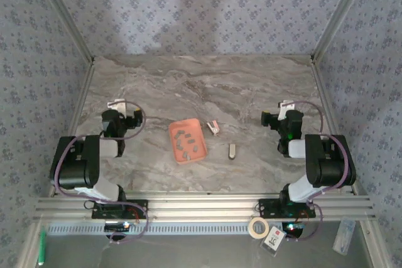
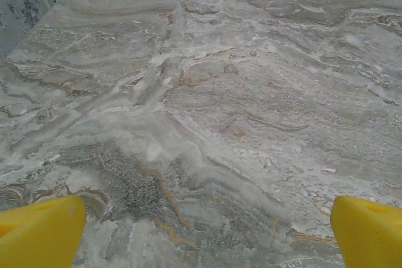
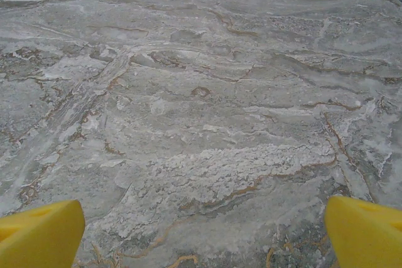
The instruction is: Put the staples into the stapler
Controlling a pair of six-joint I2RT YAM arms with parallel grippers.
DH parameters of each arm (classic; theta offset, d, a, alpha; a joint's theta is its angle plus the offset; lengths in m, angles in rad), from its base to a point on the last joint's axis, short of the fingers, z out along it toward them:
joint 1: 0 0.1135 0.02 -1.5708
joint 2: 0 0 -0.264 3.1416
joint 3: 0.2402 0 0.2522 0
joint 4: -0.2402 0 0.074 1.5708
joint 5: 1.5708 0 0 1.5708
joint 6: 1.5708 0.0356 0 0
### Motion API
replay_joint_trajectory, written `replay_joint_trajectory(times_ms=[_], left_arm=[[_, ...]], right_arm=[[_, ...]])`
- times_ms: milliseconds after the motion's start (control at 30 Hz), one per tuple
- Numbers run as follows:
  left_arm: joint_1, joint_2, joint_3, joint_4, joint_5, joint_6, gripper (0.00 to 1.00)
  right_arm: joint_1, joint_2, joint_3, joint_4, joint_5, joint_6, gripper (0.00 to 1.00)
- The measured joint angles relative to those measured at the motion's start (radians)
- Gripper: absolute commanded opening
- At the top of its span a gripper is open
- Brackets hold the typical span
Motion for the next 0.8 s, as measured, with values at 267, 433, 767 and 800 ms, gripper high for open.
replay_joint_trajectory(times_ms=[267,433,767,800], left_arm=[[-0.029,0.000,-0.018,0.034,-0.002,0.016,1.00],[-0.027,0.000,-0.018,0.031,-0.002,0.016,1.00],[-0.005,0.000,0.003,0.003,-0.002,0.006,1.00],[-0.003,0.000,0.005,0.001,-0.001,0.004,1.00]], right_arm=[[0.000,0.000,0.000,0.000,0.000,0.000,1.00],[0.000,0.000,0.000,0.000,0.000,0.000,1.00],[0.000,0.000,0.000,0.000,0.000,0.000,1.00],[0.000,0.000,0.000,0.000,0.000,0.000,1.00]])
